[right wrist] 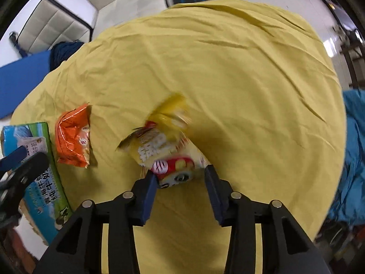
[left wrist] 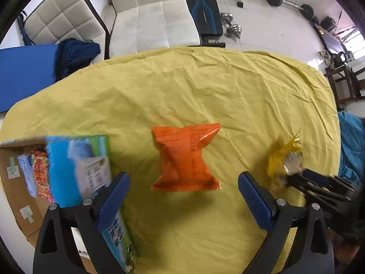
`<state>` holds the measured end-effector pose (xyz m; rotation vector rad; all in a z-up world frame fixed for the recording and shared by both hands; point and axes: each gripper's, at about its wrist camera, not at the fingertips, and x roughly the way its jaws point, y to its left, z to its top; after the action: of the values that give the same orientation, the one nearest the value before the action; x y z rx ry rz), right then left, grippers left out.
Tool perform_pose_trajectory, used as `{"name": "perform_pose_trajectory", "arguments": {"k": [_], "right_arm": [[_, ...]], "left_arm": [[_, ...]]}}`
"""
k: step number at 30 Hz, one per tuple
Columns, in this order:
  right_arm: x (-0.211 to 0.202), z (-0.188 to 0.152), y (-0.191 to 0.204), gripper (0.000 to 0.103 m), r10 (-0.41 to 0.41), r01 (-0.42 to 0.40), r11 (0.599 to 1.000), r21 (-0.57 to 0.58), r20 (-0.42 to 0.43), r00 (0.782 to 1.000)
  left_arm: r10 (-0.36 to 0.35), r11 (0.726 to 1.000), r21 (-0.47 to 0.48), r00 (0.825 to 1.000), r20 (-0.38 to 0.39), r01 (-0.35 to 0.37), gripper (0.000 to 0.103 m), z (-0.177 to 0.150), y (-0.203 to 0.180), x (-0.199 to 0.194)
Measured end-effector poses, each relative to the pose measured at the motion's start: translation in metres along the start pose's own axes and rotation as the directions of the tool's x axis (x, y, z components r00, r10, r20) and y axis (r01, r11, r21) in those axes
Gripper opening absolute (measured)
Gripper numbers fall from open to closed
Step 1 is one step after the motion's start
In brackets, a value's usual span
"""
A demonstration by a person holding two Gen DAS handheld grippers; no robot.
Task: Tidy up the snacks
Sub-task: 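Grasp the orange snack bag with left tool while right tool grasps the yellow GUOBA bag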
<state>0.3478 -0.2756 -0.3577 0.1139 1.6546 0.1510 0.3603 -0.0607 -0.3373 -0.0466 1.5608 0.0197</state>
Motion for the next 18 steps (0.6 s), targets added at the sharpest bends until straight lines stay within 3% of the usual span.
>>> {"name": "perform_pose_trajectory", "arguments": {"k": [6, 9, 10, 11, 14, 18], "right_arm": [[-0.008, 0.0, -0.034, 0.044, 0.01, -0.008, 0.999, 0.053, -0.026, 1.0], [-0.001, 0.007, -0.04, 0.046, 0.067, -0.065, 0.996, 0.062, -0.045, 0.997], [0.0, 0.01, -0.039, 0.048, 0.069, -0.067, 0.997, 0.048, -0.047, 0.996], [0.003, 0.01, -0.036, 0.051, 0.064, -0.063, 0.998, 0.022, -0.048, 0.997], [-0.003, 0.006, -0.031, 0.069, 0.039, -0.041, 0.996, -0.076, -0.018, 0.999], [-0.005, 0.012, -0.016, 0.072, -0.057, 0.06, 0.981, -0.185, 0.024, 0.998]], "left_arm": [[0.056, 0.998, 0.044, 0.995, -0.086, -0.052, 0.093, 0.026, -0.011, 0.04], [0.074, 0.996, 0.064, 0.989, -0.125, -0.066, 0.092, 0.03, -0.013, 0.058], [0.071, 0.996, 0.067, 0.989, -0.132, -0.063, 0.089, 0.03, -0.013, 0.062], [0.06, 0.996, 0.066, 0.988, -0.144, -0.051, 0.079, 0.029, -0.012, 0.067], [0.027, 0.999, 0.048, 0.984, -0.174, -0.018, 0.061, 0.02, -0.007, 0.076], [-0.005, 1.0, 0.021, 0.989, -0.145, 0.009, 0.055, 0.008, -0.001, 0.075]]}}
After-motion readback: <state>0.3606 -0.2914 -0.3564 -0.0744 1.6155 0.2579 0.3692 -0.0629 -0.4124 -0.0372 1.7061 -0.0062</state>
